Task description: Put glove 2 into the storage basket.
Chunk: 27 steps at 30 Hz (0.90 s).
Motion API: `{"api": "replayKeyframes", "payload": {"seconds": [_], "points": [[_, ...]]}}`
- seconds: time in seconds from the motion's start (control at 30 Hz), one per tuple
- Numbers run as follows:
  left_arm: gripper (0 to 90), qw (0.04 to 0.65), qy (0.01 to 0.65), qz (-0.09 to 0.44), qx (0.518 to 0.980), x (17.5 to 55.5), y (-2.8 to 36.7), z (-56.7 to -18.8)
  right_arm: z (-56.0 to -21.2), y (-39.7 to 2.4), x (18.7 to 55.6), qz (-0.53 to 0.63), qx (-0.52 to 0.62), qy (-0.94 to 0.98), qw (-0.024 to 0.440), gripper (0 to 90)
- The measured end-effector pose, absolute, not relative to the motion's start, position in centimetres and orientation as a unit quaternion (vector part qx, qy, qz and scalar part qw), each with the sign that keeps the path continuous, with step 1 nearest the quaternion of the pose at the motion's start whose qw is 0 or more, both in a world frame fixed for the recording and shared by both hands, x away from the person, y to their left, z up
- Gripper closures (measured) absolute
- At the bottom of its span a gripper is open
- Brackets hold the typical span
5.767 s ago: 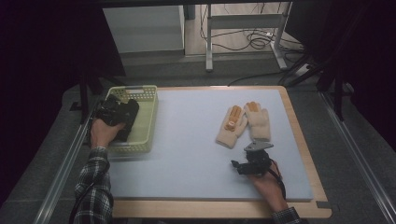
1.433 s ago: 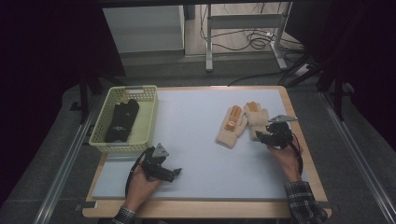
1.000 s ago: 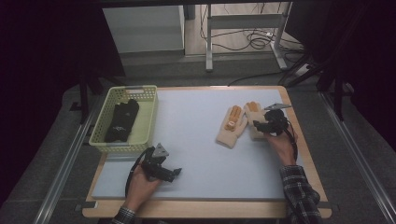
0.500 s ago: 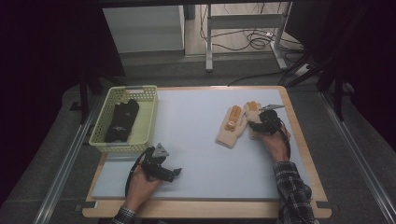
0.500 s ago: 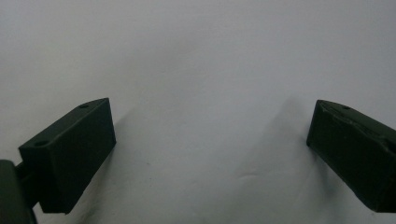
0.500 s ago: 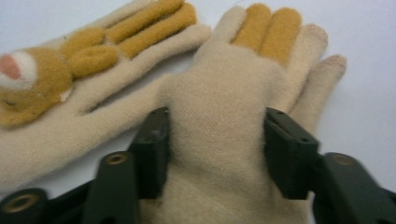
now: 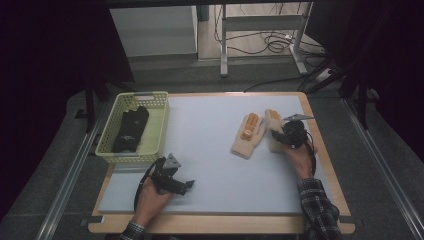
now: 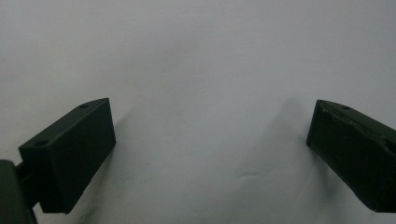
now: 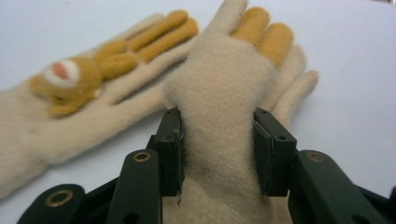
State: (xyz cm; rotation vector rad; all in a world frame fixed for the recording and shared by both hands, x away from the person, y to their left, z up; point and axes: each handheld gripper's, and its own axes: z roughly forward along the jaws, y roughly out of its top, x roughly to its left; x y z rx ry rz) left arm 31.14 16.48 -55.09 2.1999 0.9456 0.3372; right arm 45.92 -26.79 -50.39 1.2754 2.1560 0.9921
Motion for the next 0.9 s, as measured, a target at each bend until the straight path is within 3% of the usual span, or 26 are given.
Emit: {"api": "replayKeyframes", "payload": {"seconds": [0.5,0.9], "points": [[1.4,0.354,0.366,0.131,0.851,31.1,16.5,-55.1,-47.9,-25.7,41.1,0.402,0.426,0.781,0.218,57.4],[1.4,0.353,0.364,0.132,0.852,31.1,16.5,-55.1,-46.7,-21.2,37.1,0.423,0.370,0.807,0.181,56.8]]}}
